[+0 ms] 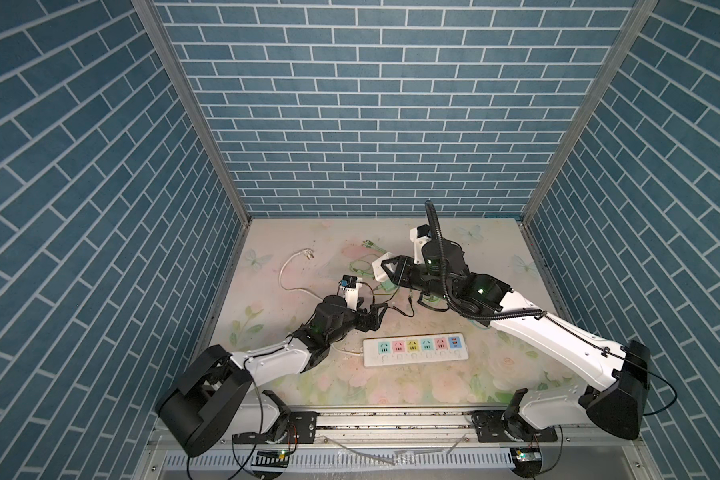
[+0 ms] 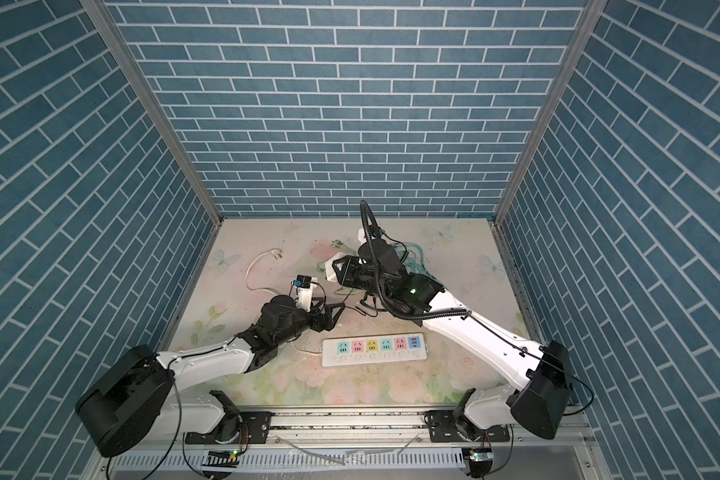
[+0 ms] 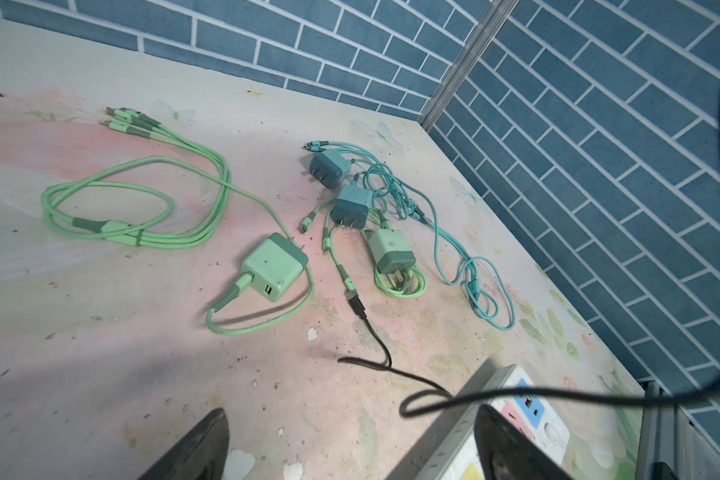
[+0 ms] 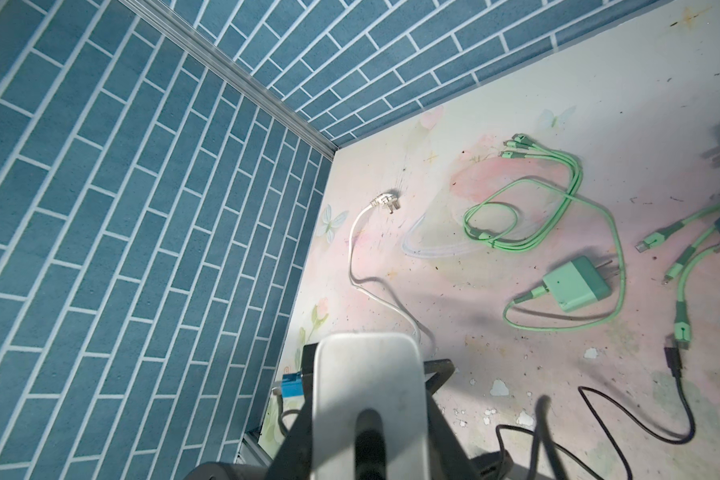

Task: Insert the plug
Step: 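Carry the charger with the right gripper down toward the power strip, then move the charger with the right gripper over the power strip's near end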

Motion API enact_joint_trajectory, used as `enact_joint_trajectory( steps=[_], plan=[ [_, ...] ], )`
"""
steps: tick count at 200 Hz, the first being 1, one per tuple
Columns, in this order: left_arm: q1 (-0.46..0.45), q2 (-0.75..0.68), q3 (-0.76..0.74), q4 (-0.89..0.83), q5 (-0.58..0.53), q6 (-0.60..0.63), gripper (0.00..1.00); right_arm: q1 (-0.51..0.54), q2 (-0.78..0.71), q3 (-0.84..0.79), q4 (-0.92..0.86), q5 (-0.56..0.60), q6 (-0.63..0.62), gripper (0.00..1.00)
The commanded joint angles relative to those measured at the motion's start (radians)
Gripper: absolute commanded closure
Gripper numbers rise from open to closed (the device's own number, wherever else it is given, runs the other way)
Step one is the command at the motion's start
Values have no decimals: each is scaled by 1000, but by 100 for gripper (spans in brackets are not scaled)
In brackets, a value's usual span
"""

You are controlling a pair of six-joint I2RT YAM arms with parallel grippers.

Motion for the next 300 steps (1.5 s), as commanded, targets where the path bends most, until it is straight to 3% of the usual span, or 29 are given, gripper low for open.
enact_joint_trajectory(
  steps=[1, 46, 105, 141, 172, 208, 251, 300],
  plan=[
    [-2, 45, 17, 139, 40, -15, 8, -4, -50, -36, 55, 16, 47, 90],
    [-3, 83, 0, 197, -46, -5, 10, -4, -69, -52, 85, -9, 65, 90],
    [6, 151, 173, 56, -168, 145, 11, -12, -109, -41, -2, -89, 67, 89],
    [61, 234, 233, 93, -144, 156, 12, -28, -163, -73, -101, -94, 55, 90],
    [81, 251, 250, 97, -125, 154, 13, -75, -209, -118, -108, -170, 69, 89],
    [85, 275, 293, 84, -109, 162, 13, -85, -168, -75, -194, -236, 12, 89],
    [86, 298, 321, 79, -99, 165, 13, -74, -84, -97, -250, -186, -18, 89],
    [88, 291, 322, 45, -101, 184, 13, 21, 63, -112, -276, -15, -20, 91]
  ],
)
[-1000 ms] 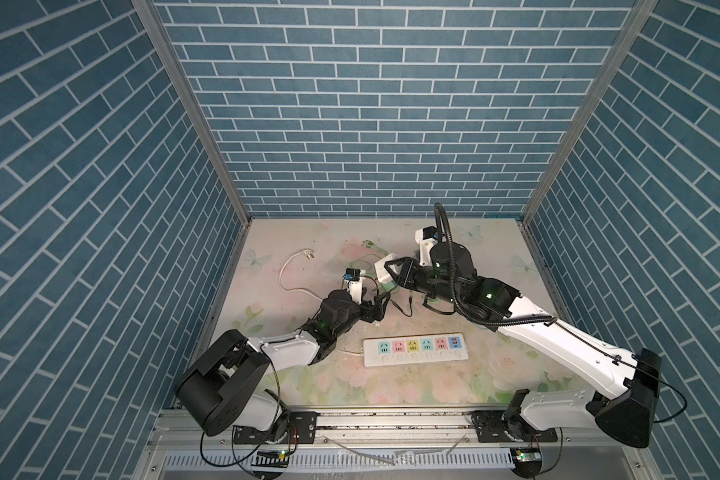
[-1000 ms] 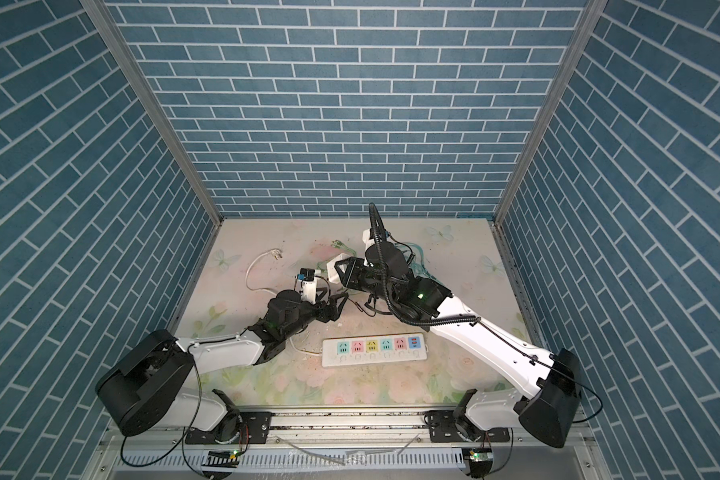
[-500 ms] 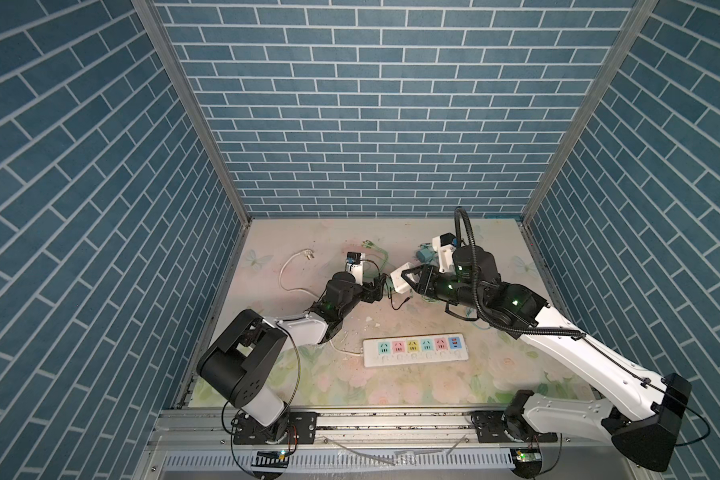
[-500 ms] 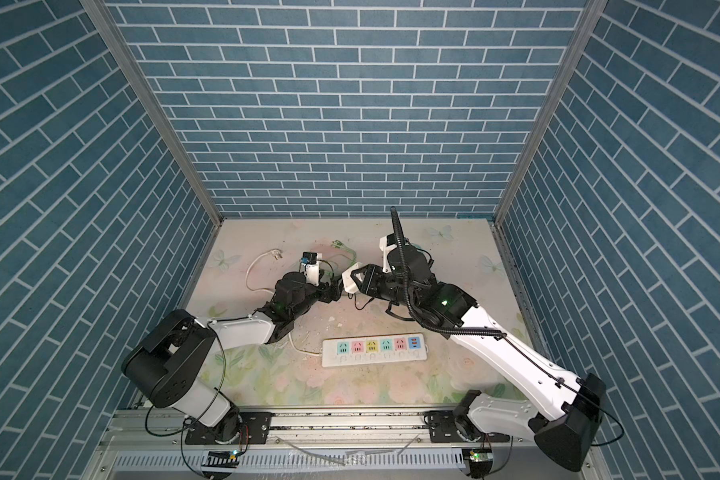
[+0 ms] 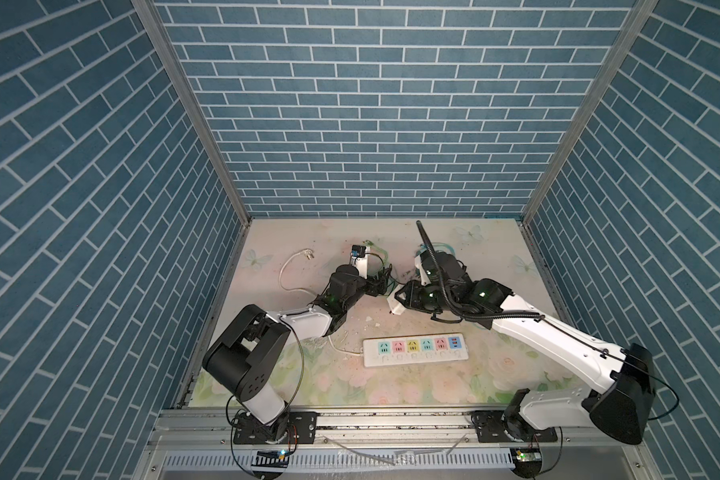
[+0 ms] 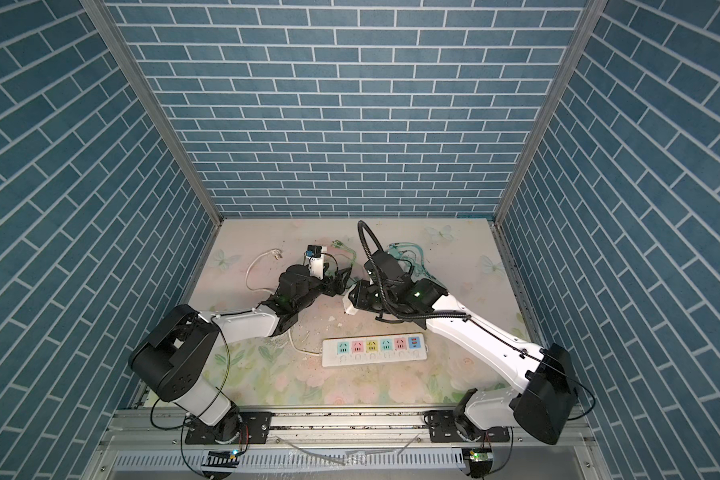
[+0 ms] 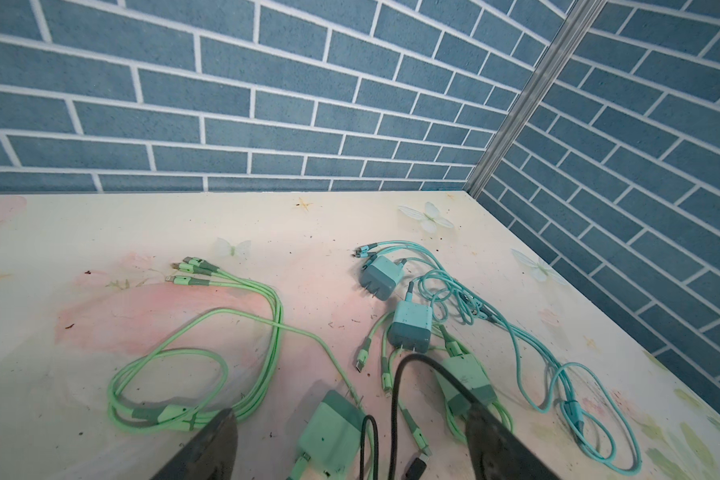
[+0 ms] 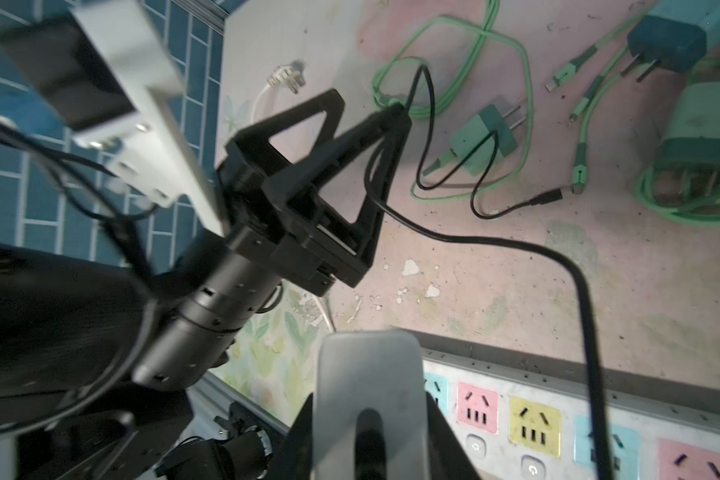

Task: Insert the plug
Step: 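Move the charger with the right gripper over the power strip's near end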

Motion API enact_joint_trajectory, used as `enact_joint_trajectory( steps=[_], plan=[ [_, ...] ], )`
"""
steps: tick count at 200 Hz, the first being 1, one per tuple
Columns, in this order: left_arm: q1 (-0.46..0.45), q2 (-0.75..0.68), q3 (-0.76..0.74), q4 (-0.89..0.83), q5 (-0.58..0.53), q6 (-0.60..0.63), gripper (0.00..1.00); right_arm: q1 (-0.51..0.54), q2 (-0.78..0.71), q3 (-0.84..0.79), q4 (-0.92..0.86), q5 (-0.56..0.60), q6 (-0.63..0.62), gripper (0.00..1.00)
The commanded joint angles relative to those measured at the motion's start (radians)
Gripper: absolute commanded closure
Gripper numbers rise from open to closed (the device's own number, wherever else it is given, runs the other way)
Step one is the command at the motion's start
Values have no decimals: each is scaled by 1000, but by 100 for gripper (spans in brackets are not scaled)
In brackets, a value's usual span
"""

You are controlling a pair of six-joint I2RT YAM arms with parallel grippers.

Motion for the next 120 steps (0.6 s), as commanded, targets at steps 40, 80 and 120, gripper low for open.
enact_joint_trajectory(
  steps=[40, 80, 120],
  plan=[
    [17, -9, -13, -69, -67, 18, 11, 149, 132, 41, -82, 274, -5, 92],
    [24, 22, -22, -68, -101, 2, 12, 227, 161, 42, -102, 380, 36, 93],
    [26, 12, -82, -45, -101, -9, 12, 260, 171, -6, -39, 391, 69, 93]
  ],
)
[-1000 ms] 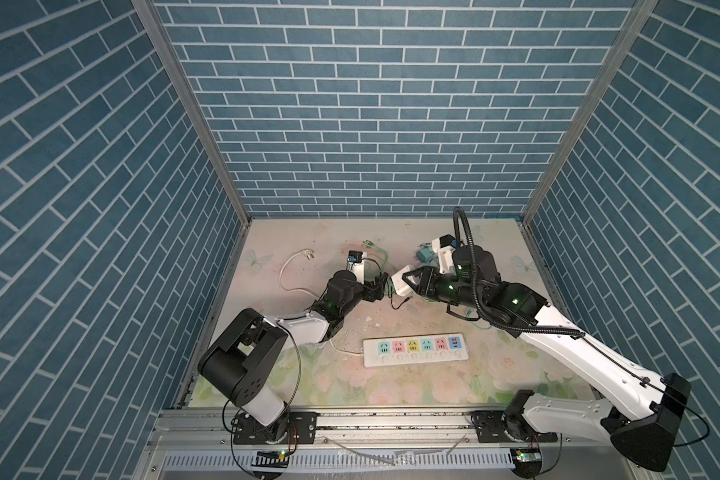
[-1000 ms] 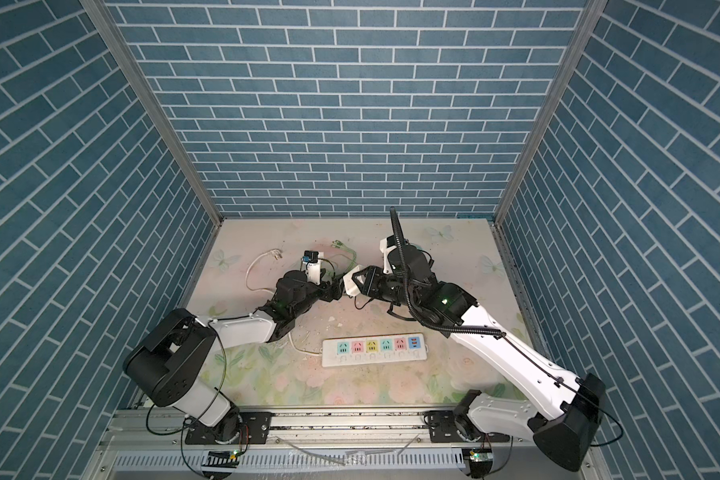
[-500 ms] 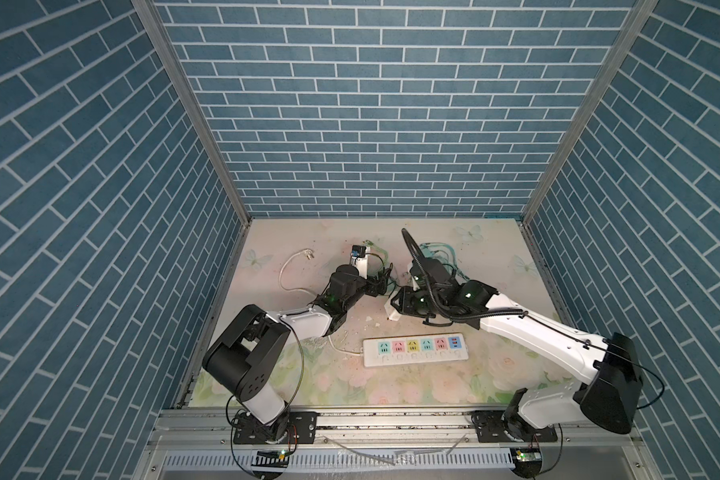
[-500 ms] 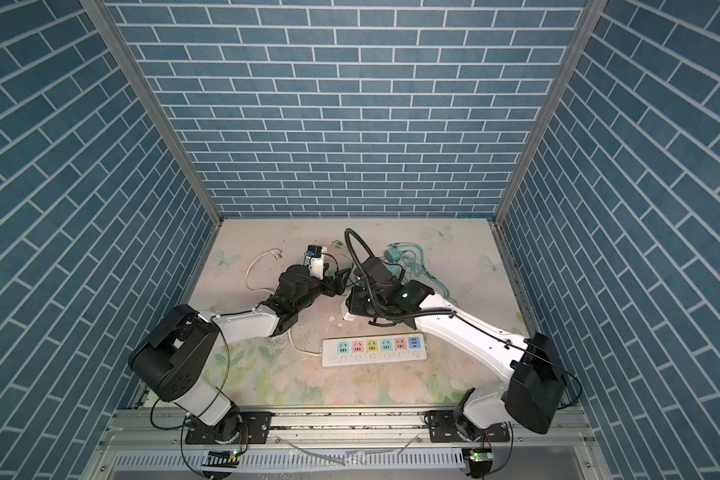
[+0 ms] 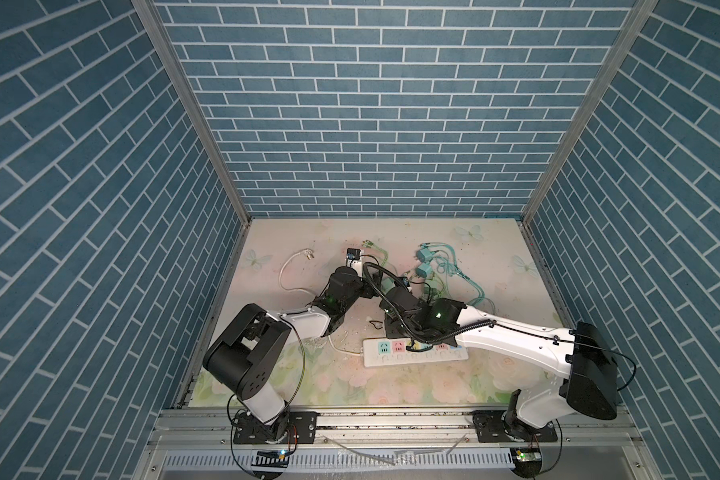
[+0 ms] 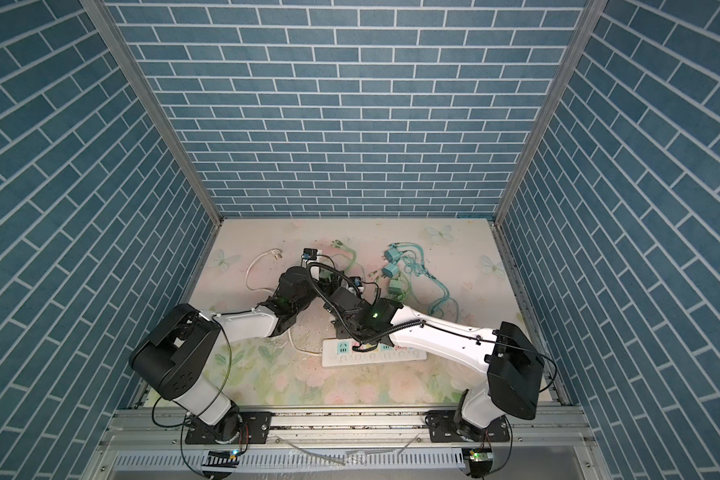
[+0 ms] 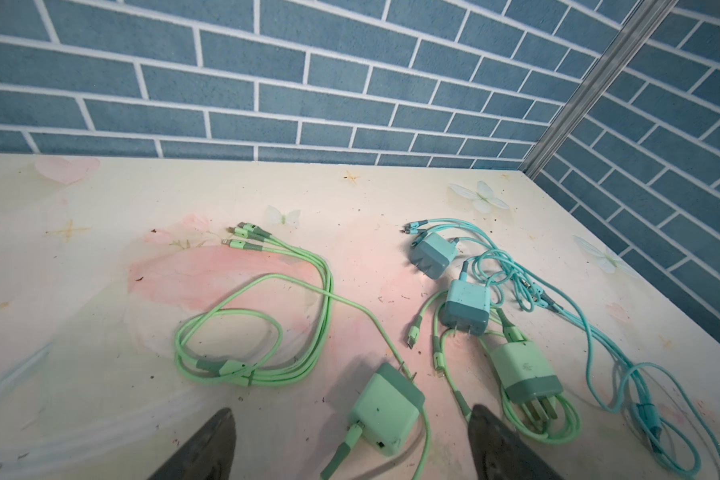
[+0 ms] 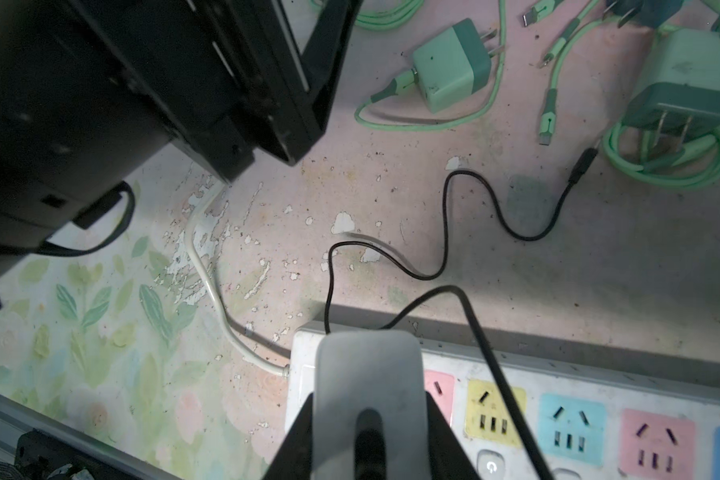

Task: Insert the plug
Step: 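Move the charger with the right gripper over the power strip's near end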

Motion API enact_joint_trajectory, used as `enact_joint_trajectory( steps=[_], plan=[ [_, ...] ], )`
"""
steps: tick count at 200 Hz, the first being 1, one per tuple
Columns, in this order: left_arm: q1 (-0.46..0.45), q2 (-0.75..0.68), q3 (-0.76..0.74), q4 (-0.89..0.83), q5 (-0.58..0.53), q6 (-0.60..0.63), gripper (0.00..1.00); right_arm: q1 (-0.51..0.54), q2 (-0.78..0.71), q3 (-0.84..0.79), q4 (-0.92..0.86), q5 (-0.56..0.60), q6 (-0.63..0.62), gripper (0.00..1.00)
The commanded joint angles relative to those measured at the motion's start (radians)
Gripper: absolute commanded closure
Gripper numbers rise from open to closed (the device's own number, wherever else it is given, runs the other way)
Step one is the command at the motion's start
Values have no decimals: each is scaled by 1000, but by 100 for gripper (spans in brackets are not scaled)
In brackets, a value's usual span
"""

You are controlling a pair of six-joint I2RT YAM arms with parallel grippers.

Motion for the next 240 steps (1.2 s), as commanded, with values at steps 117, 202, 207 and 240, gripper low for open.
enact_joint_trajectory(
  steps=[117, 202, 207, 240],
  plan=[
    [49, -331, -215, -137, -119, -15, 8, 105, 129, 9, 55, 103, 117, 94],
    [55, -472, -253, -199, -136, -28, 7, 164, 121, -21, 49, 238, 134, 95],
    [56, -476, -253, -202, -137, -28, 7, 167, 120, -23, 48, 247, 134, 95],
    [55, -491, -254, -216, -140, -27, 7, 174, 125, -41, 65, 276, 134, 95]
  ],
)
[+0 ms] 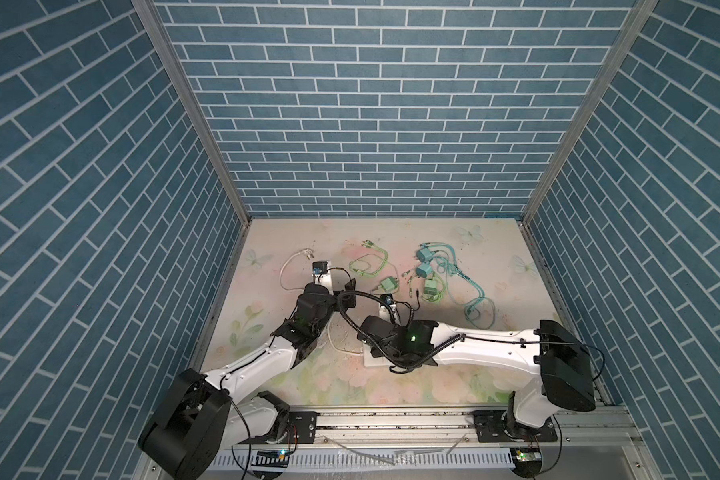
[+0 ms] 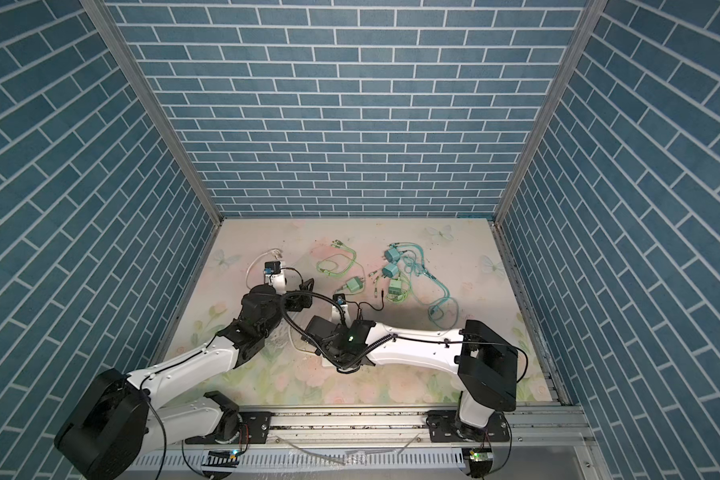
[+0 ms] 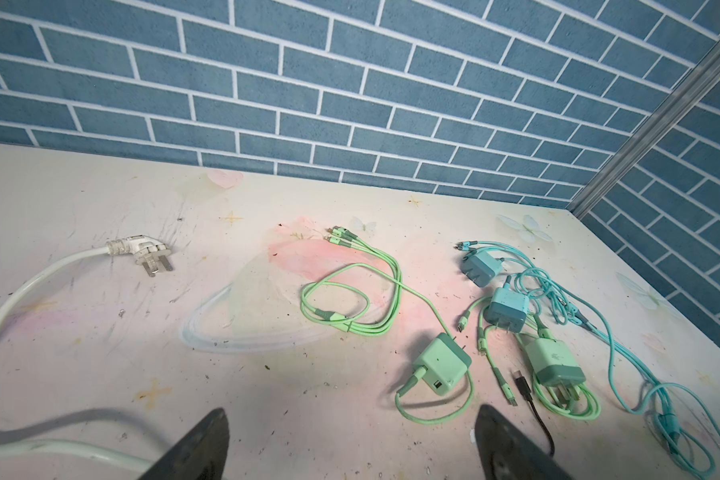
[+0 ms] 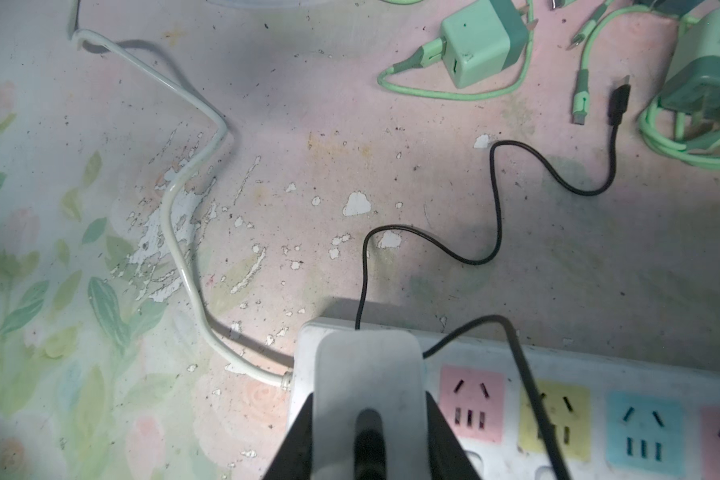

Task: Insert the plug
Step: 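Move the charger with the right gripper over the power strip's near end, then lower the charger with the right gripper onto a power strip socket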

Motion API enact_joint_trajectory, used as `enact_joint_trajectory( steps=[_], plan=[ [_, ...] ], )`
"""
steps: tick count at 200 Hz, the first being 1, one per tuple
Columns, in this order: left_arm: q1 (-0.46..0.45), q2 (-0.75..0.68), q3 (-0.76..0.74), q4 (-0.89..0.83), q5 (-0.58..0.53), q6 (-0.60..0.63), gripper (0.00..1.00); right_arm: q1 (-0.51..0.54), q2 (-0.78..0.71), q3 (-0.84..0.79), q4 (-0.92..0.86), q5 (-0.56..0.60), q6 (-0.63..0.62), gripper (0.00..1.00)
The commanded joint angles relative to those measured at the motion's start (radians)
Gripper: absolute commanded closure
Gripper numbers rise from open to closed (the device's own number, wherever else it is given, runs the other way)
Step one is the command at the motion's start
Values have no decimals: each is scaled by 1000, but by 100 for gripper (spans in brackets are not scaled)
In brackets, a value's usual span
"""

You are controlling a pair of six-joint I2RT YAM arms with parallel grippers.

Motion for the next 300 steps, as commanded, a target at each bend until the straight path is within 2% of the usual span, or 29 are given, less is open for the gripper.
enact_joint_trajectory(
  steps=[1, 113, 196, 240, 300],
  plan=[
    [5, -22, -12, -28, -13, -3, 7, 8, -4, -34, 9, 78, 43, 95],
    [5, -54, -15, -52, -29, -5, 7, 28, -19, -112, 92, 108, 55, 95],
    [28, -93, -25, -130, -184, -74, 5, 82, 73, -70, 63, 129, 80, 96],
    [53, -146, -55, -127, -212, -111, 4, 134, 62, -150, 177, 188, -52, 96],
    [55, -204, -57, -170, -254, -101, 4, 131, 59, -317, 431, 150, -211, 96]
  ],
)
